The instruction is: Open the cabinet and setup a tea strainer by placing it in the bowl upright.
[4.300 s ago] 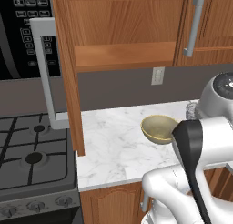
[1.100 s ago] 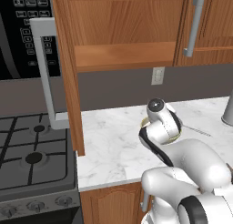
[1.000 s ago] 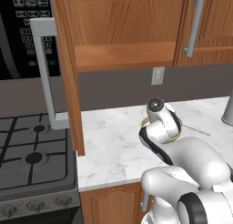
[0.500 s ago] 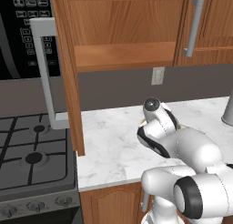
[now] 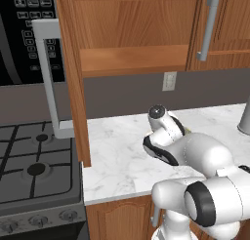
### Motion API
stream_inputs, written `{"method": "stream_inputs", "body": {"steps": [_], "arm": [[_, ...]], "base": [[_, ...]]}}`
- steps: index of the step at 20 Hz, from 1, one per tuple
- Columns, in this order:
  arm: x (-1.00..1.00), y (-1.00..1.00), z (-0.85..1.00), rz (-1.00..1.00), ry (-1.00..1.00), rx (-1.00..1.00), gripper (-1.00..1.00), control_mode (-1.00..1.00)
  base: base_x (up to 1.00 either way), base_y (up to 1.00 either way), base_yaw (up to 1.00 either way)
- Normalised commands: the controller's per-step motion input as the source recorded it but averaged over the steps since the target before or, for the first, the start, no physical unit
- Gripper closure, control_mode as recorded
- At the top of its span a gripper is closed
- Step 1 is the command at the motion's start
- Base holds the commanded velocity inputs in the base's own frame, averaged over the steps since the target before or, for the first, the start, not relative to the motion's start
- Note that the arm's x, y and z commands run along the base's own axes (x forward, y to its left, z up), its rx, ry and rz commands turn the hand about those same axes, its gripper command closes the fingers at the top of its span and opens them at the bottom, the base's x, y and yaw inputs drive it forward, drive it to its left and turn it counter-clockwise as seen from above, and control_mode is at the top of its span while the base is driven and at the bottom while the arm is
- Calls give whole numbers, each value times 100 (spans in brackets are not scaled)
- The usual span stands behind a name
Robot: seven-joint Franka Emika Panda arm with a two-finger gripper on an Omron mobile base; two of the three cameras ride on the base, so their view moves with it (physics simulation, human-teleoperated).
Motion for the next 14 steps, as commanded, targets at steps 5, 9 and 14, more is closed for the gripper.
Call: {"method": "stream_inputs", "body": {"steps": [5, 9, 14], "arm": [[3, 9, -19, 0, 4, 0, 100, -100], [14, 0, -30, 0, 3, 0, 100, -100], [17, -2, -13, 1, 0, 0, 100, -100]], "base": [[0, 0, 0], [0, 0, 0], [0, 0, 0]]}}
